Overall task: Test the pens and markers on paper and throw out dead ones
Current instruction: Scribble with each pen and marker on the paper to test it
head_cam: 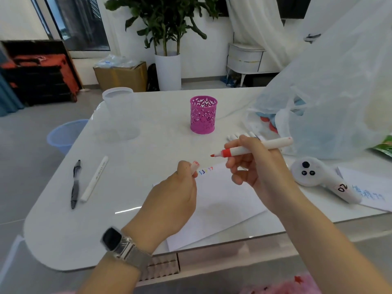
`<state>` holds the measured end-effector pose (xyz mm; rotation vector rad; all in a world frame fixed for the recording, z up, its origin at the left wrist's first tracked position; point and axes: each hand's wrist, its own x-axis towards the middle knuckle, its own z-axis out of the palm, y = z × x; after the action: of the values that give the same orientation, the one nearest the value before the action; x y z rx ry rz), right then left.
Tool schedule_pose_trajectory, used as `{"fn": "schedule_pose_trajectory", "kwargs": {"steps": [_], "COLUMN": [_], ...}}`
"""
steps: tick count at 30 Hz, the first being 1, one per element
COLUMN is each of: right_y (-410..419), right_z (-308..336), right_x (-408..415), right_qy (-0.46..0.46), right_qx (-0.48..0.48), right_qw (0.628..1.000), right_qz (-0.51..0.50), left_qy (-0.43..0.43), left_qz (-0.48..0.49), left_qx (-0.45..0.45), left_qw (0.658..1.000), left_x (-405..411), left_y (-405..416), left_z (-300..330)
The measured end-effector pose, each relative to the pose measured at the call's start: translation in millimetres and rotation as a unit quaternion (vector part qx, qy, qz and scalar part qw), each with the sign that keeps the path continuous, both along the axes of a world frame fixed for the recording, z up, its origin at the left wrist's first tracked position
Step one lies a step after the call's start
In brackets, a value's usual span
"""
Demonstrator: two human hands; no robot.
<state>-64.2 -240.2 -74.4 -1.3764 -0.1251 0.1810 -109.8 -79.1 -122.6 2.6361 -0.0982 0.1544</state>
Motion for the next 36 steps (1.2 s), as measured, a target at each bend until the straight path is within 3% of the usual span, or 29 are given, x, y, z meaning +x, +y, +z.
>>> {"fn": "schedule_pose_trajectory", "kwargs": {"steps": [3, 13, 18, 21, 28, 31, 36], "right_y": [4, 13, 14, 11, 20, 29, 35], "right_z": [1, -9, -12, -10, -24, -31, -39], "right_x": [0, 3, 5, 7, 5, -3, -10], "right_qy": [-0.006, -0.027, -0.006, 0.024, 0.028, 0.01, -0.026], "right_qx": [-0.008, -0.05, -0.089, -0.053, 0.09, 0.124, 0.12], "right_qw": [1.0, 0.998, 0.993, 0.995, 0.991, 0.98, 0.98], "right_qz": [0.003, 0.028, 0.078, 0.085, -0.094, -0.153, -0.159], "left_qy": [-0.024, -0.019, 0.023, 0.035, 0.001, 0.008, 0.021], "left_qz": [0.015, 0.008, -0.023, -0.065, -0.101, -0.091, -0.08], "left_qx": [0.058, 0.077, 0.012, -0.047, -0.192, -0.18, -0.176], "left_qw": [0.998, 0.997, 0.999, 0.996, 0.976, 0.979, 0.981], "left_x": [1, 0, -4, -5, -8, -11, -13], "left_y": [1, -3, -4, -1, -9, -13, -13], "left_z": [-1, 3, 10, 14, 15, 10, 5]}}
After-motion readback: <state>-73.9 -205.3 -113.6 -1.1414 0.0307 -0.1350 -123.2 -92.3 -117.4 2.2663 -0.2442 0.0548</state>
